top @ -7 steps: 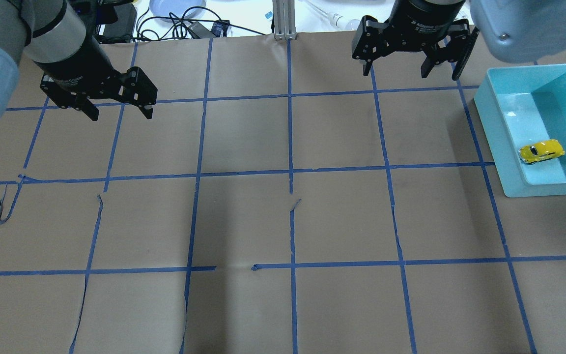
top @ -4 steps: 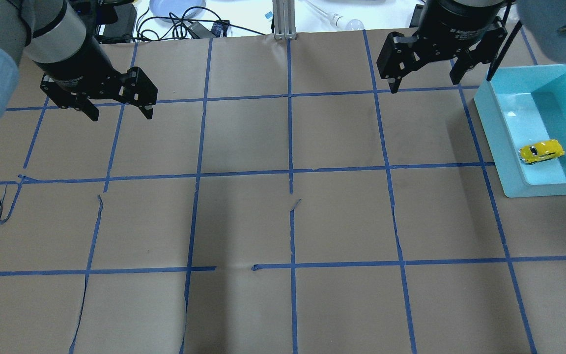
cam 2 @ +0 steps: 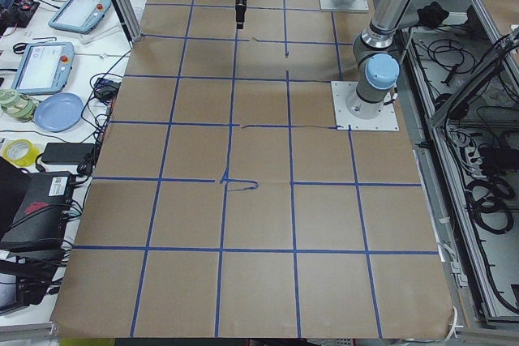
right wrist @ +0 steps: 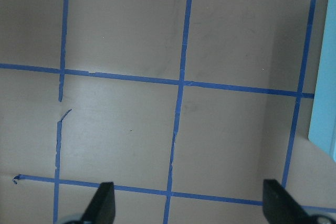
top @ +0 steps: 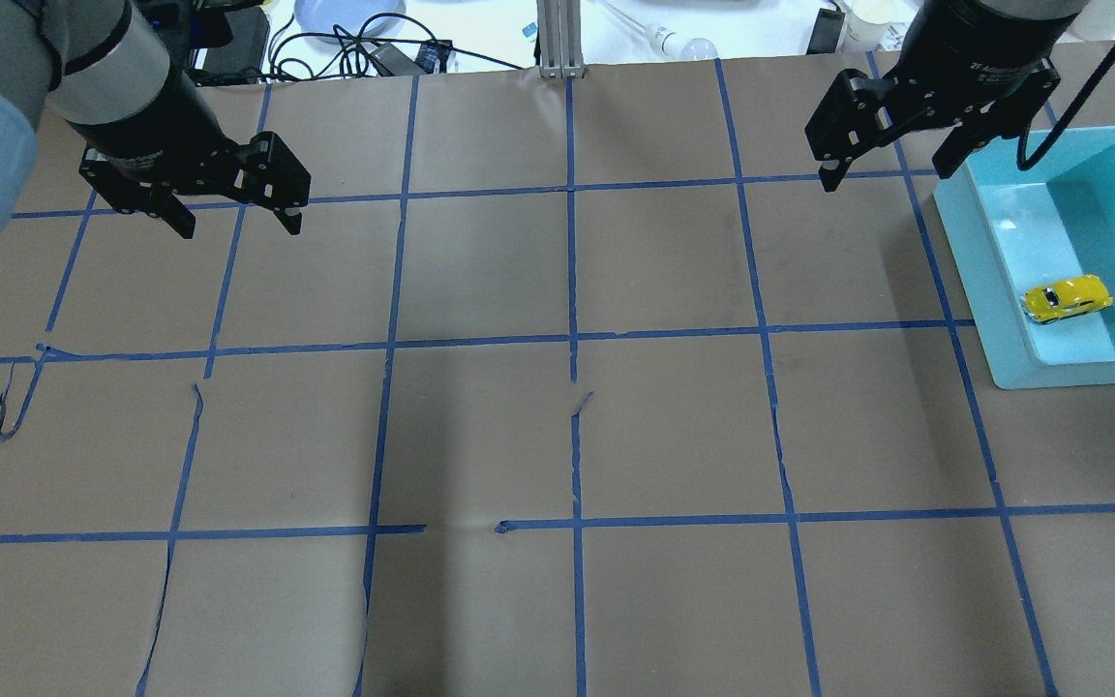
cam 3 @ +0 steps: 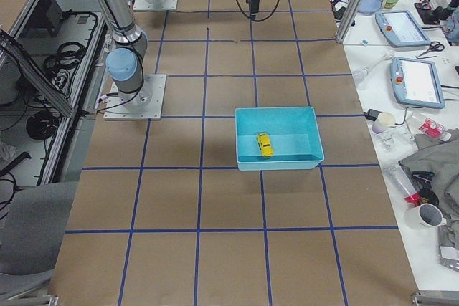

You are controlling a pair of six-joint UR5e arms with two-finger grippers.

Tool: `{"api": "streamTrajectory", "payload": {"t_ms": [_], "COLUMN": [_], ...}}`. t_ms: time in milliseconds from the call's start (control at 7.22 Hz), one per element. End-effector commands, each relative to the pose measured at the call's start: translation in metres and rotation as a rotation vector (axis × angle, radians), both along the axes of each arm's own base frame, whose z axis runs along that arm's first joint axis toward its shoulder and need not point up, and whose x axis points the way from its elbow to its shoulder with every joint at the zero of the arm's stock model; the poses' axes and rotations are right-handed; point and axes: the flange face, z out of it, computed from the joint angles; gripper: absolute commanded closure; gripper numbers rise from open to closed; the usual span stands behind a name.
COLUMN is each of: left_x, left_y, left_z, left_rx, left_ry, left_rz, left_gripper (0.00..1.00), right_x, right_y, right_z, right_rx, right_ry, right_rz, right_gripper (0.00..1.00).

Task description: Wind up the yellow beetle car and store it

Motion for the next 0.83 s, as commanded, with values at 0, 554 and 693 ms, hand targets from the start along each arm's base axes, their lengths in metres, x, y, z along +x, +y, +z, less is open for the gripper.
{"api": "streamTrajectory", "payload": {"t_ms": [0, 554, 693], "left_x": [0.0, -0.0002, -0.0005], "left_y": [0.0001, 0.0001, -0.0001], "left_z": [-0.0006, -0.0006, 0.0001], "left_rx": [0.001, 0.001, -0.001], "left_ry": [0.0, 0.002, 0.005], "left_rz": [0.0, 0.0, 0.0], "left_gripper": [0.0, 0.0, 0.0], "right_x": [0.0033, 0.0034, 0.0009], "right_y": [0.002, -0.0032, -0.0034], "right_z": [0.0037, -0.0039, -0.0021], "right_rx": [-0.012, -0.007, -0.012], "right_ry": [-0.006, -0.002, 0.009], "right_rz": [-0.004, -0.006, -0.01], "right_gripper": [0.0, 0.0, 0.0]}}
